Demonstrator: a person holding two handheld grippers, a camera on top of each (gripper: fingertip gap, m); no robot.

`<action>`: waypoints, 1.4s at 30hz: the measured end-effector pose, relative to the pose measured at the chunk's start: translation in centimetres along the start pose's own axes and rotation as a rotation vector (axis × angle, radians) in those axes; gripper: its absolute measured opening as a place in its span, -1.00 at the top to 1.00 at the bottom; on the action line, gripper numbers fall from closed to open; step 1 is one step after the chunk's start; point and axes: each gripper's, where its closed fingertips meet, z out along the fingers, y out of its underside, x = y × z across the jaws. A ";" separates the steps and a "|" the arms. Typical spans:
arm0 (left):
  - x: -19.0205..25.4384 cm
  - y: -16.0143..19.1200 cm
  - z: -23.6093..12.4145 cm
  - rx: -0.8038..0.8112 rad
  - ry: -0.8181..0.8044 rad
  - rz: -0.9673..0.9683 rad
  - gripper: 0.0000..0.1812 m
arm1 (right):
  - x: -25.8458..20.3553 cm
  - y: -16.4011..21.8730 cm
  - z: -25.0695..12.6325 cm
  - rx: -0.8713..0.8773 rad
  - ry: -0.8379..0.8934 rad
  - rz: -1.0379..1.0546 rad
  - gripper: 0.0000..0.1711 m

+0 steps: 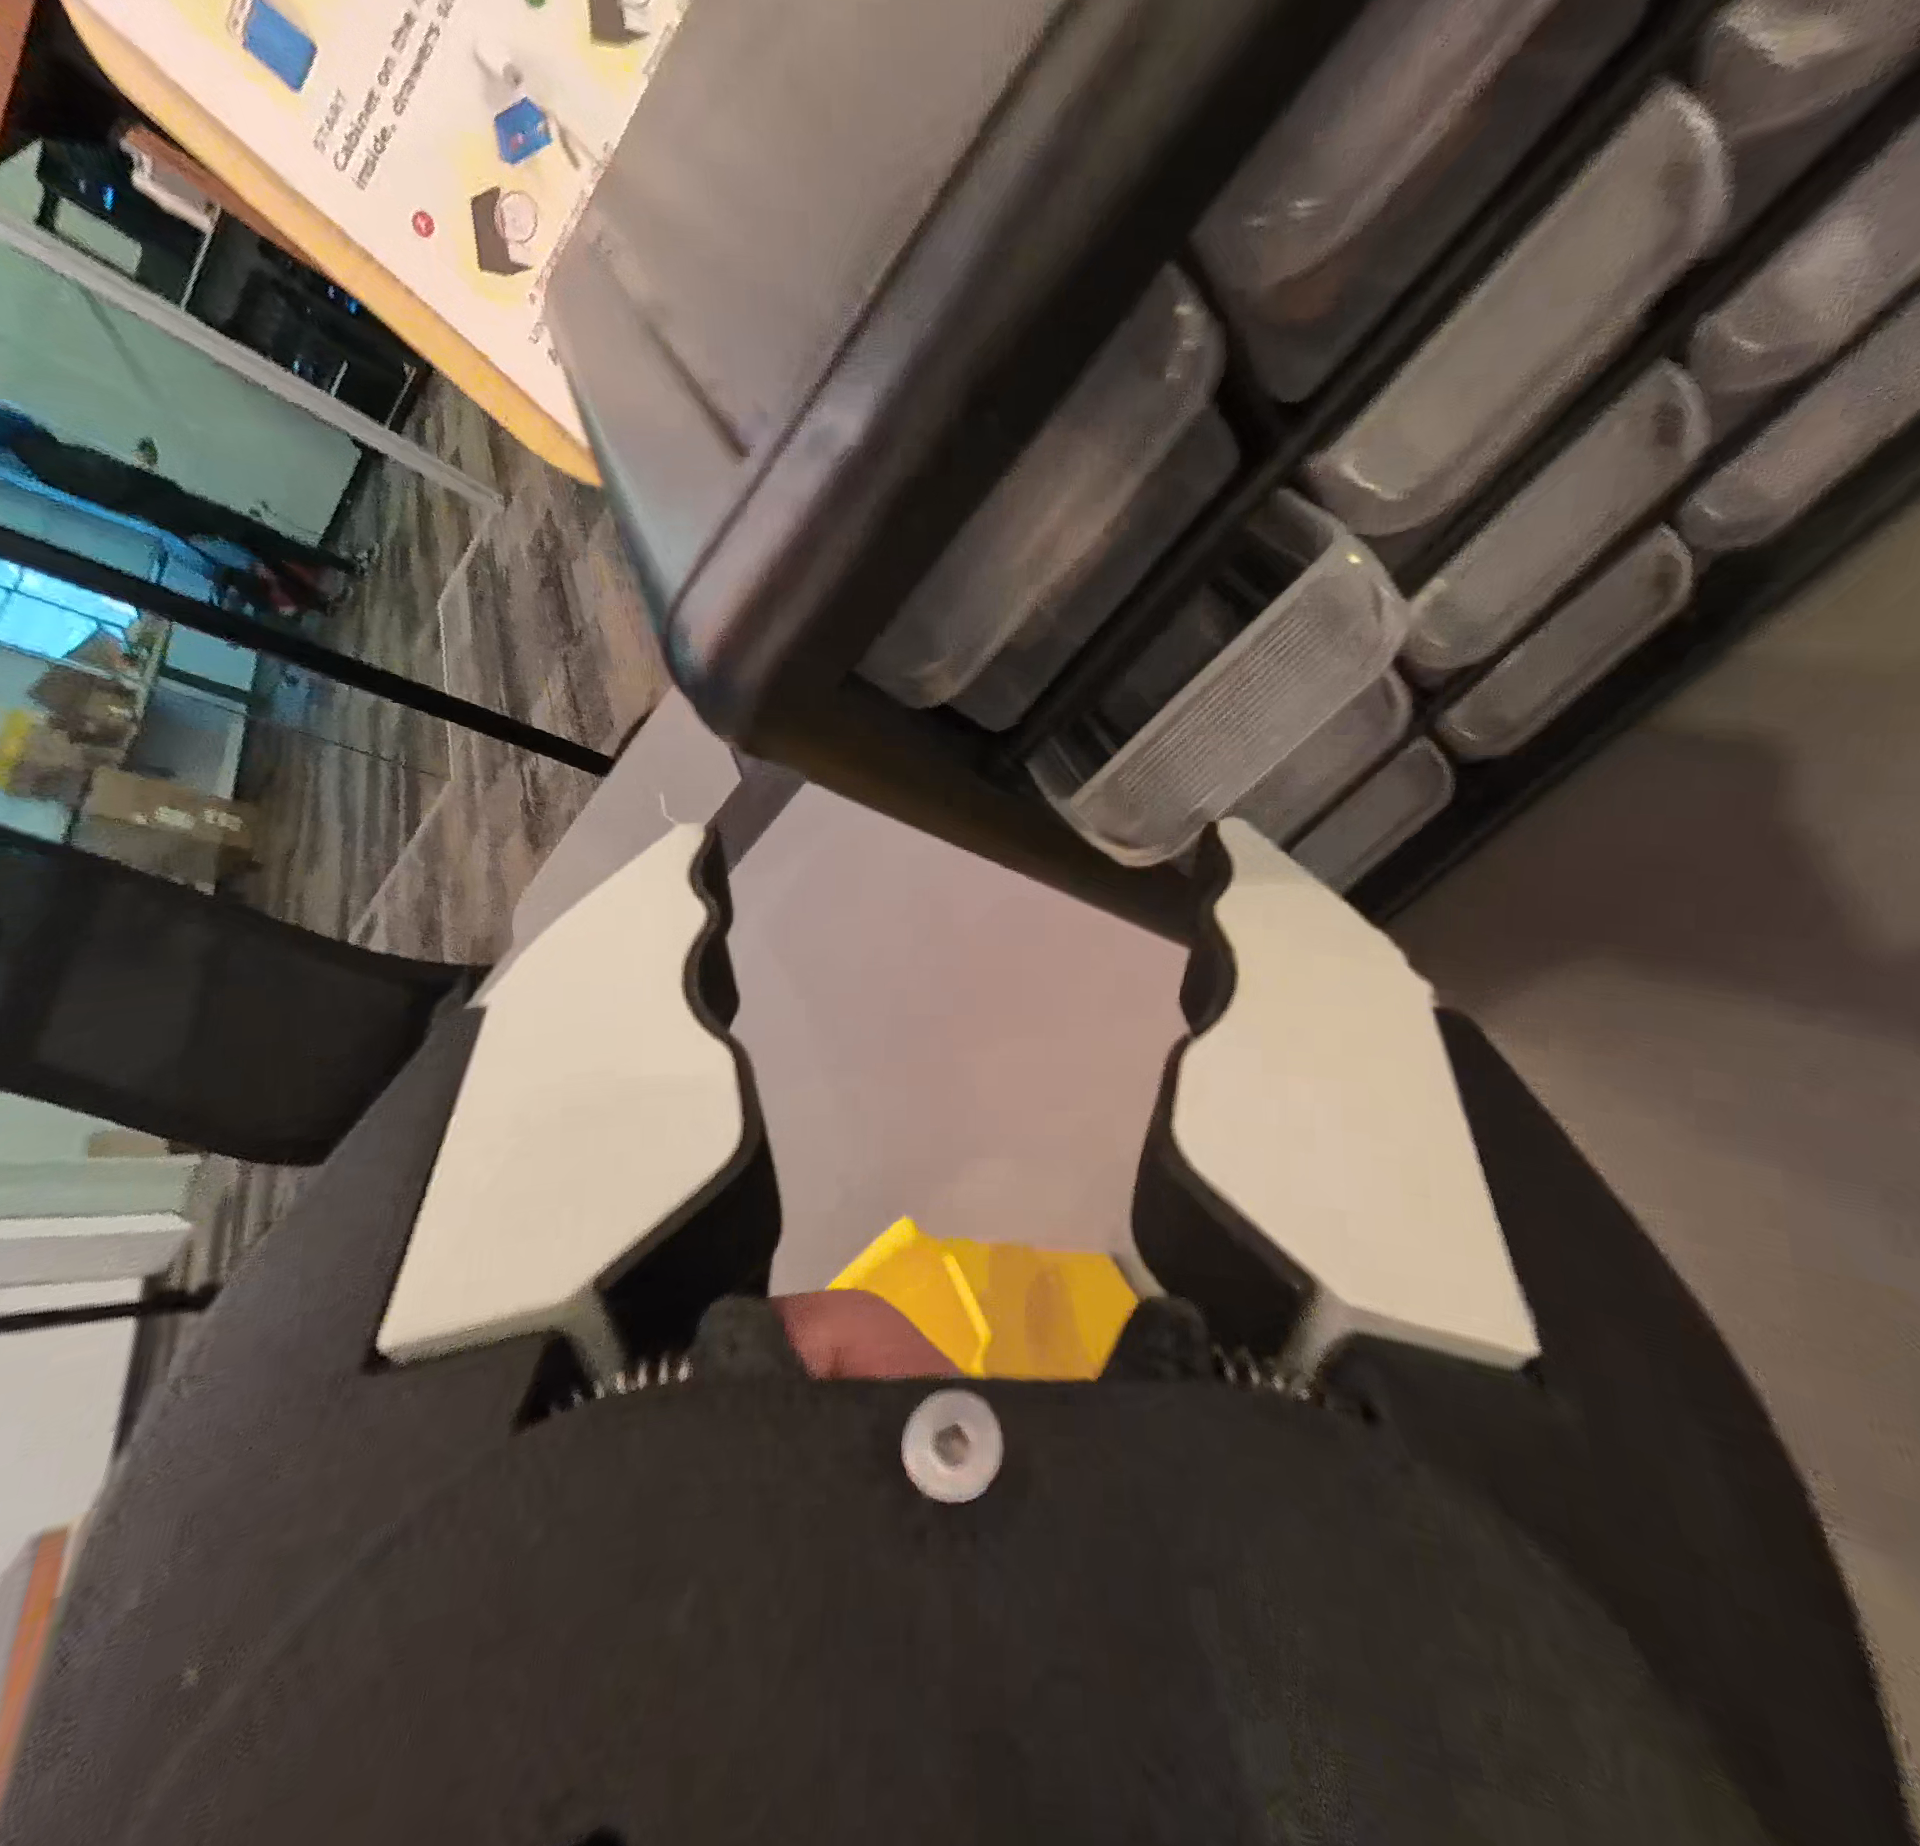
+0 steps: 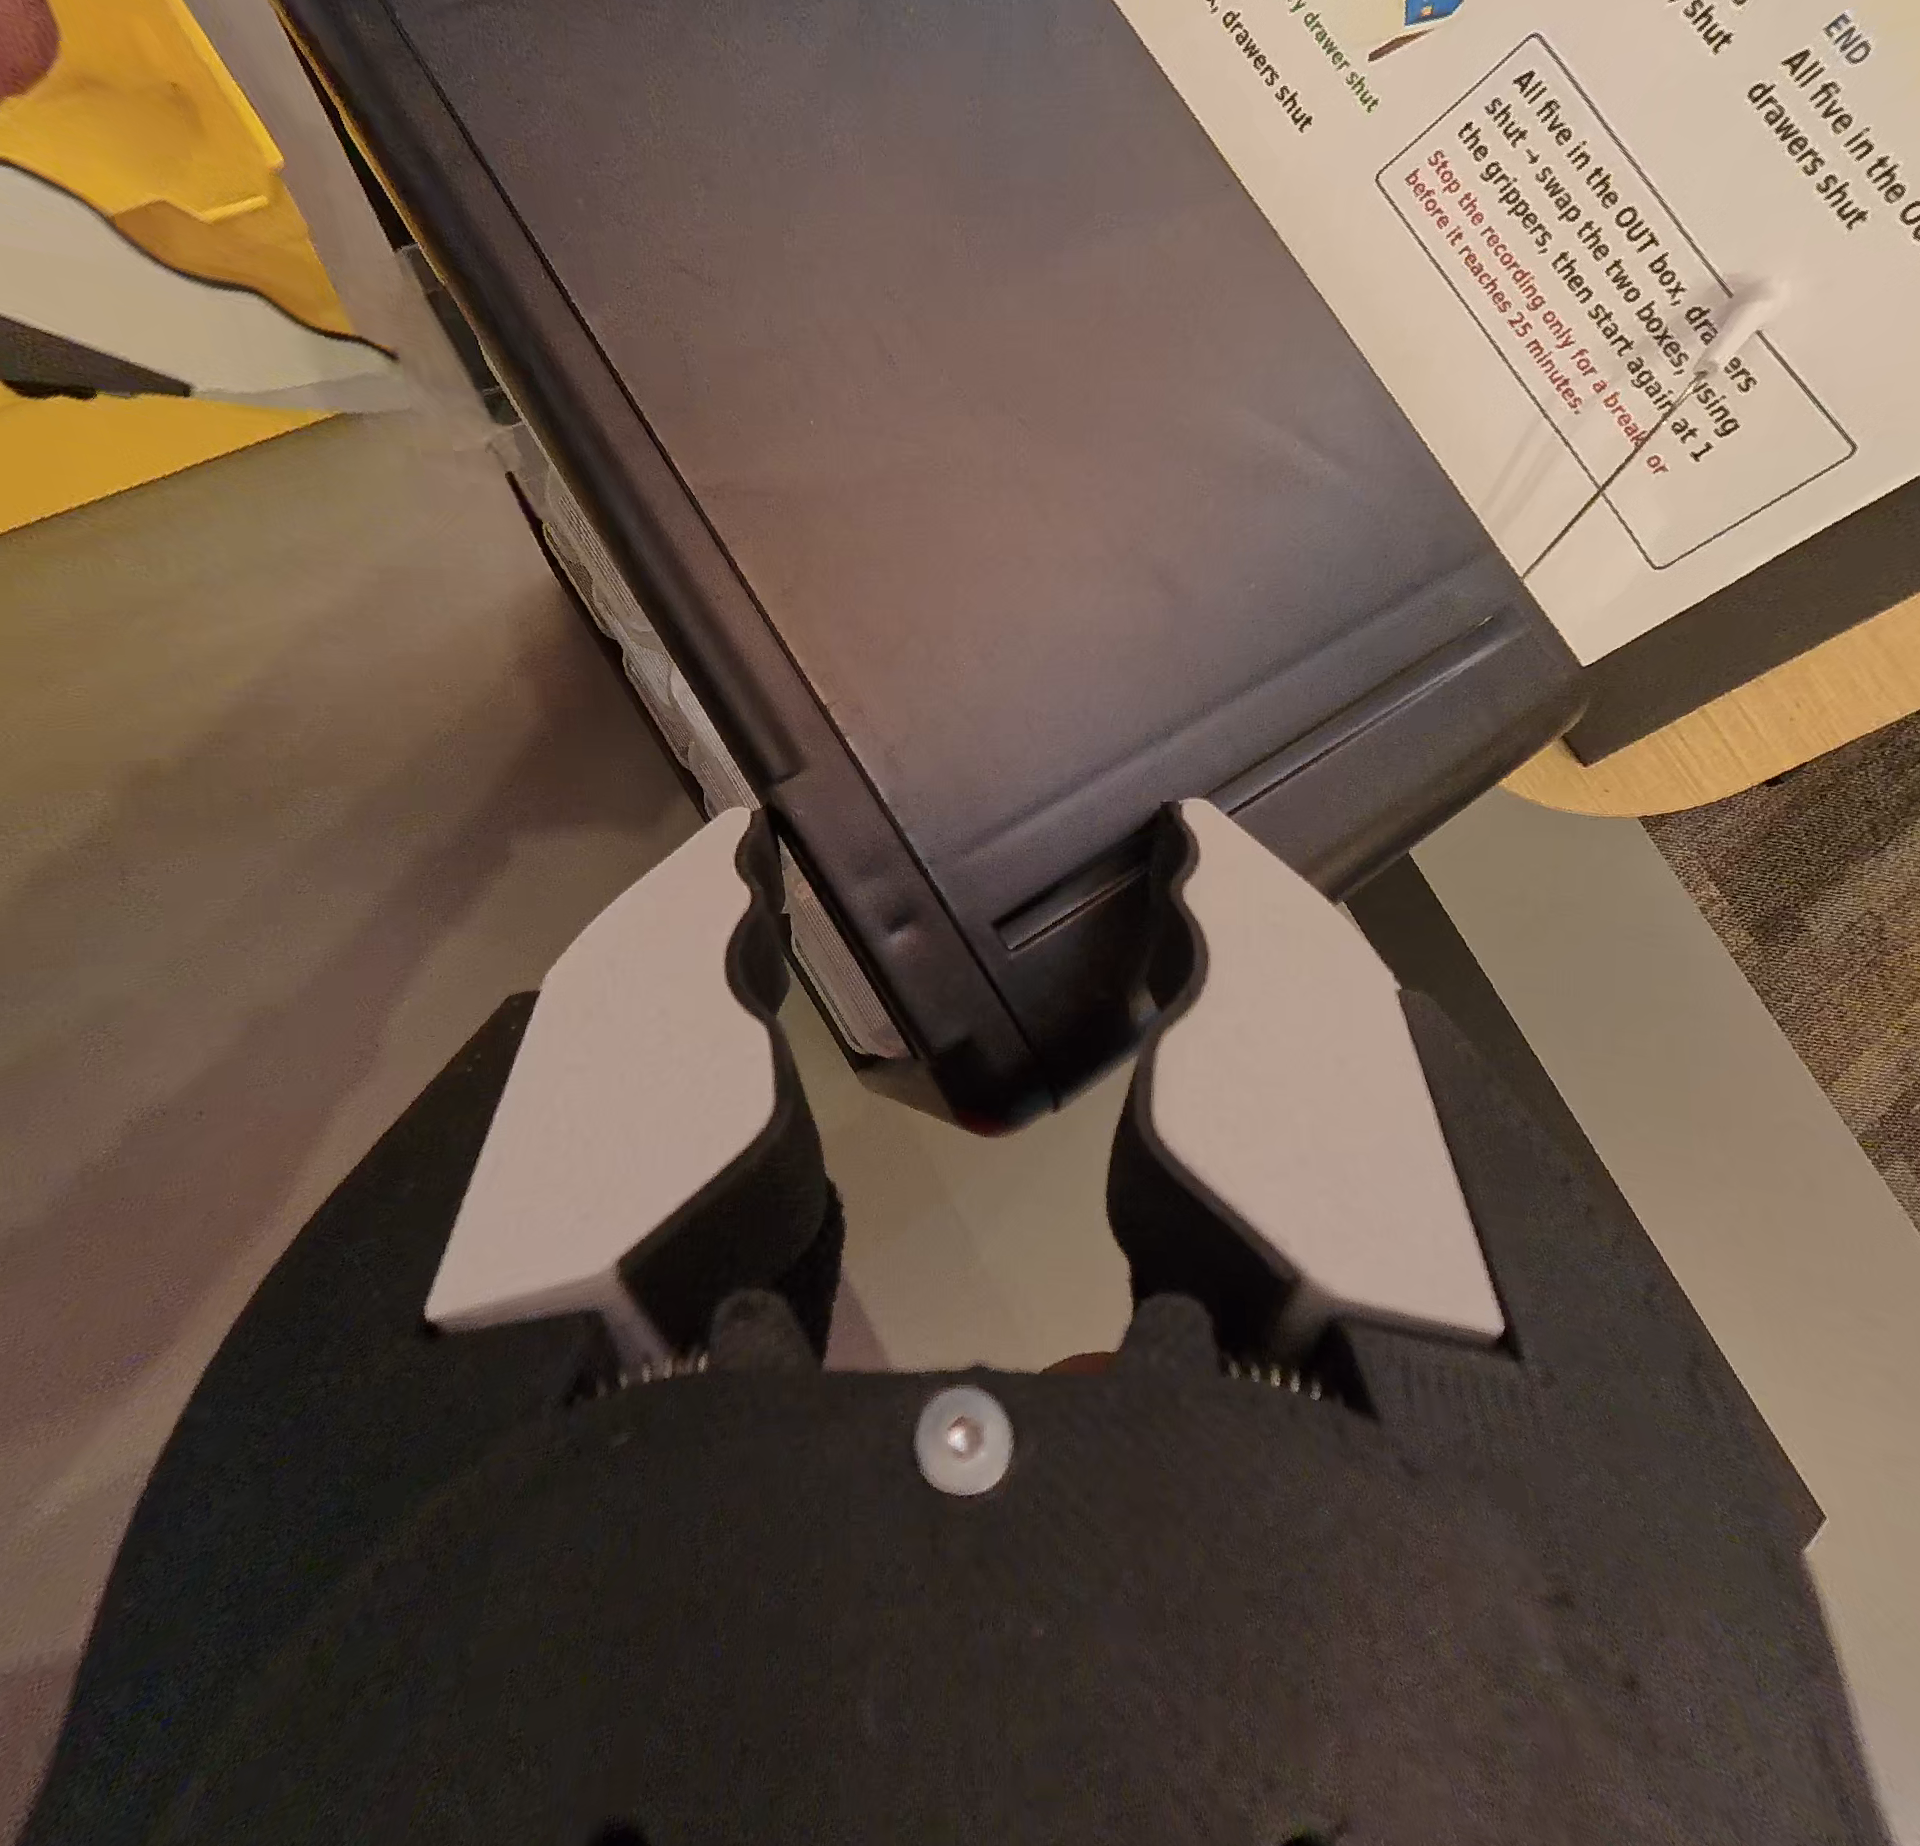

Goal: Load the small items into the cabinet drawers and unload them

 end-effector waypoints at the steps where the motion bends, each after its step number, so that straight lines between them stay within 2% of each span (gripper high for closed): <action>1: -0.2 0.1 0.5 -0.012 -0.005 -0.019 0.09 | 0.0 0.0 0.0 0.000 0.000 -0.001 0.17; 5: -0.1 0.2 1.6 -0.049 0.007 -0.036 0.08 | 0.0 0.0 0.0 0.000 -0.001 -0.002 0.18; 9: -0.3 0.7 0.1 -0.064 -0.005 0.035 0.07 | 0.0 0.0 0.0 0.009 -0.001 0.000 0.18; 11: 0.4 1.2 -0.4 -0.055 0.015 0.034 0.02 | 0.0 0.0 0.0 0.010 -0.002 -0.003 0.18; 15: 1.4 2.9 1.0 -0.131 -0.039 0.152 -0.16 | 0.0 0.0 0.0 0.005 -0.002 -0.004 0.18; 18: 3.3 4.0 2.6 -0.210 0.036 0.086 -0.23 | 0.0 0.0 0.0 0.007 0.002 0.003 0.17; 21: 1.8 3.7 3.6 -0.197 -0.032 0.038 -0.14 | 0.0 0.0 0.0 0.002 0.004 0.003 0.17; 23: 1.3 3.4 3.5 -0.183 -0.045 0.018 -0.16 | 0.0 0.0 0.0 0.000 0.002 0.001 0.18; 28: 1.2 2.2 2.8 -0.090 -0.174 0.185 -0.07 | 0.0 0.0 0.0 0.010 -0.003 -0.005 0.18; 38: 1.2 0.8 0.7 0.021 -0.291 0.331 0.01 | 0.0 0.0 0.0 0.012 -0.004 -0.007 0.18; 40: 0.5 -0.6 -0.9 0.123 -0.343 0.315 0.45 | 0.0 0.0 0.0 0.013 -0.005 -0.007 0.18; 42: 0.0 -1.3 -1.7 0.126 -0.356 0.351 0.39 | 0.0 0.0 0.0 0.014 -0.005 -0.008 0.18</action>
